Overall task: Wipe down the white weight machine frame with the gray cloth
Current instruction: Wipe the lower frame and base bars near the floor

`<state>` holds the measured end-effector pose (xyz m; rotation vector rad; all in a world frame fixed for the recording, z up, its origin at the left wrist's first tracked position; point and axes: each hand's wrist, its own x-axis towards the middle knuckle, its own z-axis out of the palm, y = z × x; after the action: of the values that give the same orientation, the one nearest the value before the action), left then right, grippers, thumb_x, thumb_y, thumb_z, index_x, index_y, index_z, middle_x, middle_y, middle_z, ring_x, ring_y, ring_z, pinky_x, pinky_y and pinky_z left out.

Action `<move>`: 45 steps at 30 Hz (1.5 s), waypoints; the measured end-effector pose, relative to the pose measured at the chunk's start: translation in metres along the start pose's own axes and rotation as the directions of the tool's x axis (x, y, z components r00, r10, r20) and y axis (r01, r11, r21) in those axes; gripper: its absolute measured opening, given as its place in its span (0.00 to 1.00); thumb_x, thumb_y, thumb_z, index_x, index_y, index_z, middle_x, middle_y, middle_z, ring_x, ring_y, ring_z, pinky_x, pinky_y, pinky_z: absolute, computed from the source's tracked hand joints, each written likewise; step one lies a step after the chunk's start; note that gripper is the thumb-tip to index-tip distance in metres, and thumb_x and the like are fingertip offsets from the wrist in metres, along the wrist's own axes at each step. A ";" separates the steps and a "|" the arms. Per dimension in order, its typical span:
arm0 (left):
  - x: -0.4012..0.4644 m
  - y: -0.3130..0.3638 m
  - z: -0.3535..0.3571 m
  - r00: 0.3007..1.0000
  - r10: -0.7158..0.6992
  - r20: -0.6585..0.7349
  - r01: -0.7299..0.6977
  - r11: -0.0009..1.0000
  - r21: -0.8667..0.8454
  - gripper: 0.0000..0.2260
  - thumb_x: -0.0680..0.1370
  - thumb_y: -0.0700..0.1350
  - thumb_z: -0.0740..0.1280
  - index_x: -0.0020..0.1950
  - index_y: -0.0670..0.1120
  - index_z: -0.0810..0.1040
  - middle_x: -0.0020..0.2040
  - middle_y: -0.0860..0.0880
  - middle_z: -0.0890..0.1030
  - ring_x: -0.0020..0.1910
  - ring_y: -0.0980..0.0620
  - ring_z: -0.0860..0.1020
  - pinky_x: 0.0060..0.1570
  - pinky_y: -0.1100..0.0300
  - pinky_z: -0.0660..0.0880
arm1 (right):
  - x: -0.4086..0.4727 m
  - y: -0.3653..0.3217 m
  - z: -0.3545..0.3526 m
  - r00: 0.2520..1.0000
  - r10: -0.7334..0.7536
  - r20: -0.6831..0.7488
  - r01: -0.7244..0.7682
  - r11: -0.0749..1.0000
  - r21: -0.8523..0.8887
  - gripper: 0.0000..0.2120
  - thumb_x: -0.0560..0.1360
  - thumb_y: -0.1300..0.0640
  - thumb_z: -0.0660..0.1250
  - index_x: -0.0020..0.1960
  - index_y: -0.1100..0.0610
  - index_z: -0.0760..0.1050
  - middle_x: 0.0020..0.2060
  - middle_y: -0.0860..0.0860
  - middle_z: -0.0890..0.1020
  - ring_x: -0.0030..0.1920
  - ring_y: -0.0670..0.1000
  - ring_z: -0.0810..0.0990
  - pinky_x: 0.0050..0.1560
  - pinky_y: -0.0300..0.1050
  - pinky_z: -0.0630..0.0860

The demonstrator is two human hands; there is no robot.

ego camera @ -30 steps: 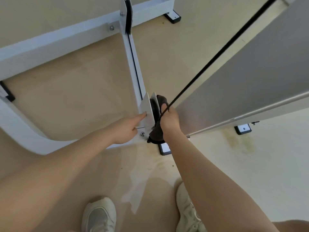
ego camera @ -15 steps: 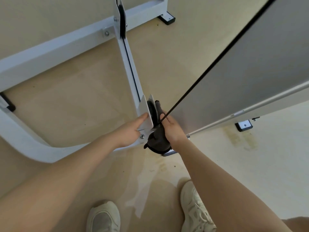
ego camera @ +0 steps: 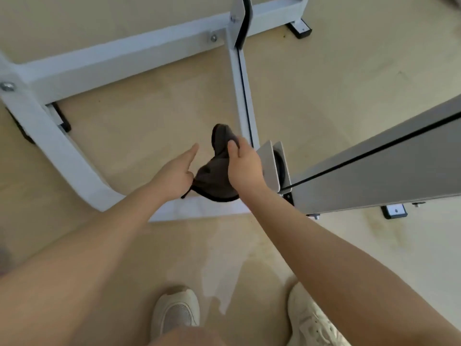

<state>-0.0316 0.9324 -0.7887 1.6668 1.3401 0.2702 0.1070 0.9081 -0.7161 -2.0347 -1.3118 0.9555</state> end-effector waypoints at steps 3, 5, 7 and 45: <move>0.004 -0.018 -0.014 1.000 -0.021 0.008 0.020 0.997 0.072 0.30 0.76 0.34 0.56 0.76 0.47 0.51 0.76 0.48 0.56 0.73 0.50 0.57 0.67 0.64 0.55 | 0.043 -0.018 -0.001 0.988 0.011 -0.156 -0.013 1.000 -0.008 0.14 0.82 0.55 0.49 0.61 0.58 0.69 0.46 0.50 0.74 0.48 0.53 0.74 0.45 0.43 0.65; 0.009 -0.023 -0.017 1.000 -0.006 0.017 0.003 0.991 0.133 0.29 0.76 0.35 0.57 0.76 0.46 0.53 0.75 0.47 0.57 0.73 0.49 0.58 0.67 0.62 0.56 | 0.069 -0.020 -0.006 0.956 -0.006 -0.292 -0.010 0.998 -0.054 0.14 0.82 0.56 0.49 0.62 0.57 0.69 0.47 0.51 0.76 0.51 0.54 0.74 0.45 0.43 0.65; 0.019 -0.024 -0.020 1.000 0.027 0.006 -0.028 0.982 0.186 0.27 0.76 0.35 0.57 0.75 0.45 0.55 0.75 0.46 0.59 0.72 0.48 0.61 0.67 0.60 0.58 | 0.092 -0.018 -0.013 0.910 -0.043 -0.412 -0.016 0.990 -0.138 0.16 0.82 0.56 0.49 0.67 0.56 0.66 0.57 0.53 0.76 0.57 0.54 0.73 0.53 0.47 0.68; 0.290 -0.047 -0.160 0.967 -0.050 -0.248 0.215 0.680 0.701 0.30 0.77 0.37 0.53 0.76 0.42 0.43 0.77 0.44 0.43 0.75 0.46 0.46 0.73 0.52 0.46 | 0.309 0.048 0.032 0.995 -0.084 0.047 0.089 0.615 -0.783 0.31 0.80 0.42 0.46 0.76 0.54 0.39 0.76 0.55 0.41 0.75 0.57 0.44 0.73 0.53 0.49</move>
<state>-0.0595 1.2605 -0.8467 2.2140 1.8806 -0.2292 0.1940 1.1757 -0.8562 -2.5357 -2.0713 0.3154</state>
